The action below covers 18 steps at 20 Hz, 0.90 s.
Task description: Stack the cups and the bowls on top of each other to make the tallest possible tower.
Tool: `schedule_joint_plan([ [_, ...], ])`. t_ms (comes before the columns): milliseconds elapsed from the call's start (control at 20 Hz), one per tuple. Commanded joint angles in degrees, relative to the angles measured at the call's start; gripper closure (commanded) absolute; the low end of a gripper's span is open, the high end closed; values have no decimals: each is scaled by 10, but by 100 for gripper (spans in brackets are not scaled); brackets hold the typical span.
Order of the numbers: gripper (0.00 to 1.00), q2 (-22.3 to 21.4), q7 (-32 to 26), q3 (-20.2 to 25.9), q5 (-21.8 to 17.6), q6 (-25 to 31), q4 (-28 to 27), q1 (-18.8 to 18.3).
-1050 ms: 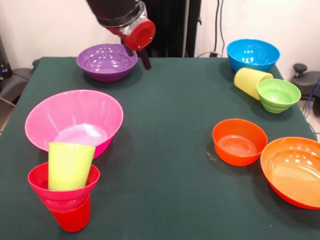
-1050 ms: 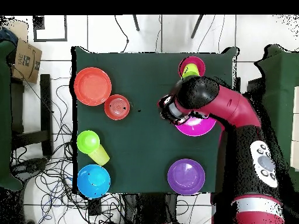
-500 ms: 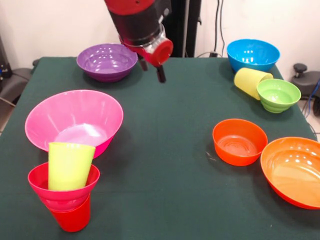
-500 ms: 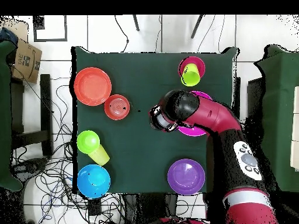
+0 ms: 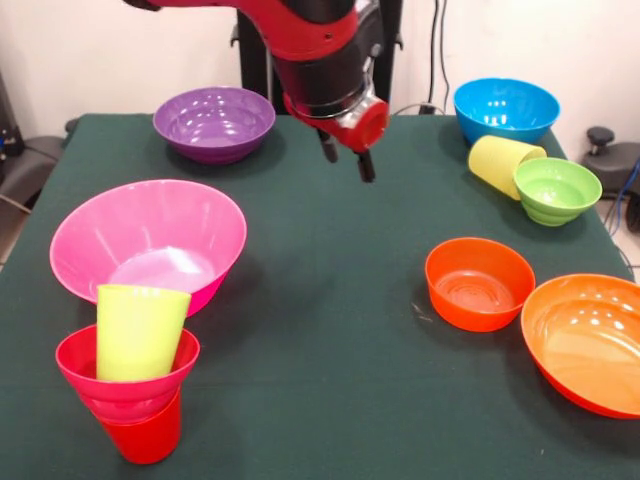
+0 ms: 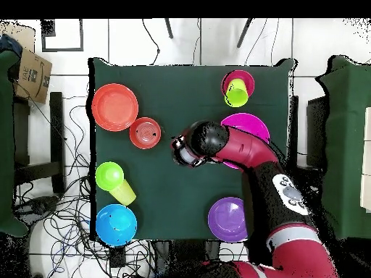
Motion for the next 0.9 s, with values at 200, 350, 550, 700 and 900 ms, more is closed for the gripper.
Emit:
schedule_joint_plan([
  [200,0,39,-10,91,28,-100,66,-6],
  [350,0,48,-5,104,32,-124,70,-9],
  [550,0,58,6,119,31,-173,79,-14],
  [700,0,65,15,126,30,-195,81,-14],
  [900,0,74,25,124,23,-221,76,-8],
])
